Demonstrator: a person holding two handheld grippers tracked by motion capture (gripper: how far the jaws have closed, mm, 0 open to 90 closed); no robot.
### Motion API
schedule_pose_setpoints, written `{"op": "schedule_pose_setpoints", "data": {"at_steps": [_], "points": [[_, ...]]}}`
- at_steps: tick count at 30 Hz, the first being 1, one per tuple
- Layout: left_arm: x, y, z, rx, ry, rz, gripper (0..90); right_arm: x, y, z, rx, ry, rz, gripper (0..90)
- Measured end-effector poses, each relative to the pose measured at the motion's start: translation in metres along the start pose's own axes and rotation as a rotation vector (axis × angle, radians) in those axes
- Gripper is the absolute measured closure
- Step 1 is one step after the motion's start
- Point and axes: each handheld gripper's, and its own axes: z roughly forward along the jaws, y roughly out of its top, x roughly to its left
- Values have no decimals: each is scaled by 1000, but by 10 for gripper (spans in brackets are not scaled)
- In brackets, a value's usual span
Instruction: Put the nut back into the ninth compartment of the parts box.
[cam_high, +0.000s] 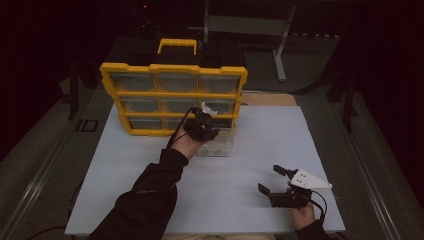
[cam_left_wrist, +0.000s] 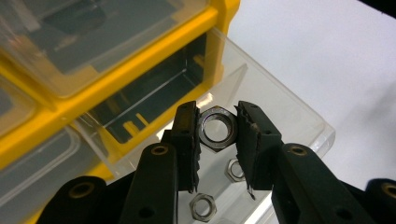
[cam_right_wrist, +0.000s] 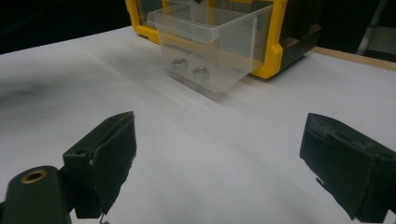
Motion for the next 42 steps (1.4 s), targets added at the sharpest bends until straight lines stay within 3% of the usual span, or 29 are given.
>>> {"op": "schedule_pose_setpoints", "data": {"at_steps": [9,20,28,33,42], "points": [[4,-1,11,70,-15,-38,685,0,0,0,1,3,1,108],[4,-1,23,134,-20,-33,683,-1,-1,0,3,6,8,108],[2,0,20,119,-28,-24,605,-1,-1,0,3,10,8,108],[0,2,12,93,-42,-16,541,-1,-1,0,2,8,8,108],[-1,3,-8,47,-27,-9,380,-1,0,0,2,5,7,108]]}}
